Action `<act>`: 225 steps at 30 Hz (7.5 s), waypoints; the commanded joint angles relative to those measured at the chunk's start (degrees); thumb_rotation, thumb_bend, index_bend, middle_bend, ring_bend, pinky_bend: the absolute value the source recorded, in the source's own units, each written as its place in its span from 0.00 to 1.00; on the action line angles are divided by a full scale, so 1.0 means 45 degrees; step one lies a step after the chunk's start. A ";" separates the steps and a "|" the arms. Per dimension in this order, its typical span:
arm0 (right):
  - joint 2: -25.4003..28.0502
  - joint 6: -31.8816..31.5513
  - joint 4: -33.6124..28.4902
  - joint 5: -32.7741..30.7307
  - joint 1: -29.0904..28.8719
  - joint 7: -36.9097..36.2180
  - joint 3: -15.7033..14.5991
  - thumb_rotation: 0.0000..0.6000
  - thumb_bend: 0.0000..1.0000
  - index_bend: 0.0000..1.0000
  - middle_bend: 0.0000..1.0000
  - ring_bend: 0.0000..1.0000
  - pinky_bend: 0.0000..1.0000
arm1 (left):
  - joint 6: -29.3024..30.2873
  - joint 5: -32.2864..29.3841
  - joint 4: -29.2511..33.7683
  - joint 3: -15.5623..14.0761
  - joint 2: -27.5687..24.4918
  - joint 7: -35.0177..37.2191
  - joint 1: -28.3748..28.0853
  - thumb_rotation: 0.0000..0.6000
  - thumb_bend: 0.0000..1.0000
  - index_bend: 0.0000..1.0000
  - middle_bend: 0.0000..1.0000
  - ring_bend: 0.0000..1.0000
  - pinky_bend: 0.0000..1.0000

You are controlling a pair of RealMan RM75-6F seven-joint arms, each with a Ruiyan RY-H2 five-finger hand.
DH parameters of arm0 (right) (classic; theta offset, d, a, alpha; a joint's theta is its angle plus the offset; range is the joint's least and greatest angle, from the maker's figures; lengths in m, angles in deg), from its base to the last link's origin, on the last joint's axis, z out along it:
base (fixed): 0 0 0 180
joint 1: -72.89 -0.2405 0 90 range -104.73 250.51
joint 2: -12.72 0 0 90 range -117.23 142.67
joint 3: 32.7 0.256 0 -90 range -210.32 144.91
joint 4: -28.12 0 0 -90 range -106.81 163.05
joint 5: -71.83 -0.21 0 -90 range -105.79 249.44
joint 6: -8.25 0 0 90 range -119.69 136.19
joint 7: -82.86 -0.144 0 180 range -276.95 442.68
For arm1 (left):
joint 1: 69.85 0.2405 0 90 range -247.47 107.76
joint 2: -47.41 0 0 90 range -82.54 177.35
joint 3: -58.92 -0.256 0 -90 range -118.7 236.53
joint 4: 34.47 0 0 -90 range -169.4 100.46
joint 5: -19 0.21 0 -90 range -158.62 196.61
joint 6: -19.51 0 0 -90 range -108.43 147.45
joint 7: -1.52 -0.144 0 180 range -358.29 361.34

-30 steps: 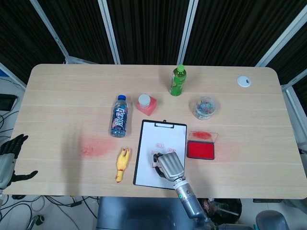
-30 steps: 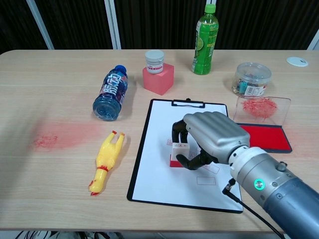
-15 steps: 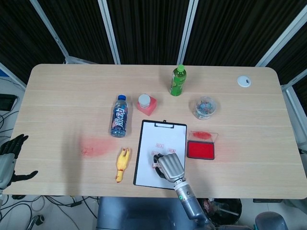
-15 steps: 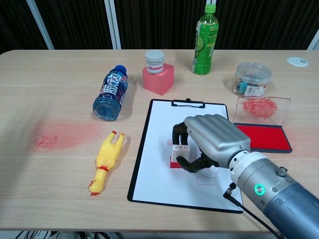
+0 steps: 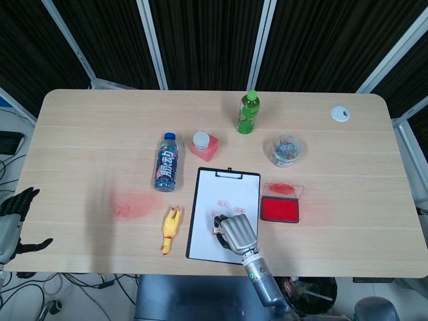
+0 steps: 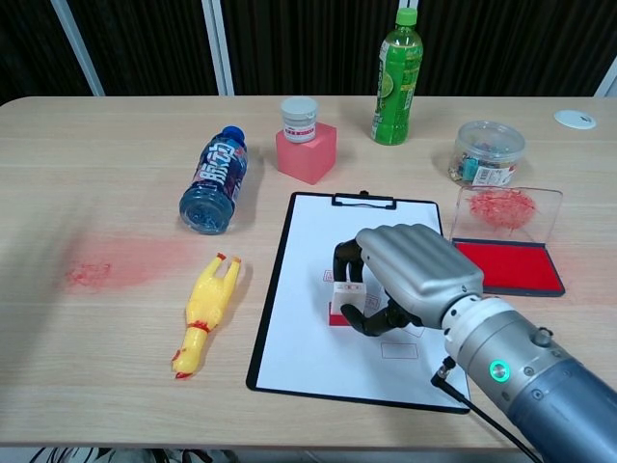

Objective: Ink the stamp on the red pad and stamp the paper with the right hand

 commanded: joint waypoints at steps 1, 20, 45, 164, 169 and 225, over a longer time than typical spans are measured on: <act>-0.0021 0.0025 0.0046 -0.0009 0.0028 -0.0009 -0.0014 1.00 0.63 0.87 0.76 0.82 0.86 | -0.0004 -0.0002 -0.0005 -0.0001 -0.0001 0.0006 -0.0001 1.00 0.00 0.00 0.00 0.00 0.00; -0.0138 0.0167 0.0221 0.0059 0.0159 -0.0049 -0.0092 1.00 0.63 0.88 0.77 0.82 0.86 | -0.0039 -0.0024 -0.0004 -0.0008 -0.0012 0.0005 -0.0019 1.00 0.00 0.00 0.00 0.00 0.00; -0.0236 0.0435 0.0341 -0.0085 0.0220 0.0058 0.0034 1.00 0.64 0.88 0.77 0.82 0.86 | -0.0083 -0.0087 0.0007 -0.0002 -0.0026 0.0002 -0.0040 1.00 0.00 0.00 0.00 0.00 0.00; 0.5521 -0.1762 -0.0111 -0.0952 0.3148 -0.4235 0.0582 1.00 0.53 0.90 0.71 0.76 0.75 | 0.1162 0.0902 -0.0356 -0.0123 0.0553 -0.0887 0.0374 1.00 0.00 0.00 0.00 0.00 0.00; 0.5386 -0.1606 0.0224 -0.0999 0.3179 -0.4465 0.0620 1.00 0.51 0.90 0.70 0.74 0.73 | 0.1182 0.0899 -0.0363 -0.0119 0.0583 -0.1009 0.0382 1.00 0.00 0.00 0.00 0.00 0.00; 0.4983 -0.0832 0.0779 -0.1214 0.3357 -0.3977 0.0633 1.00 0.42 0.68 0.60 0.63 0.73 | 0.1131 0.0958 -0.0396 -0.0133 0.0583 -0.1116 0.0396 1.00 0.00 0.00 0.00 0.00 0.00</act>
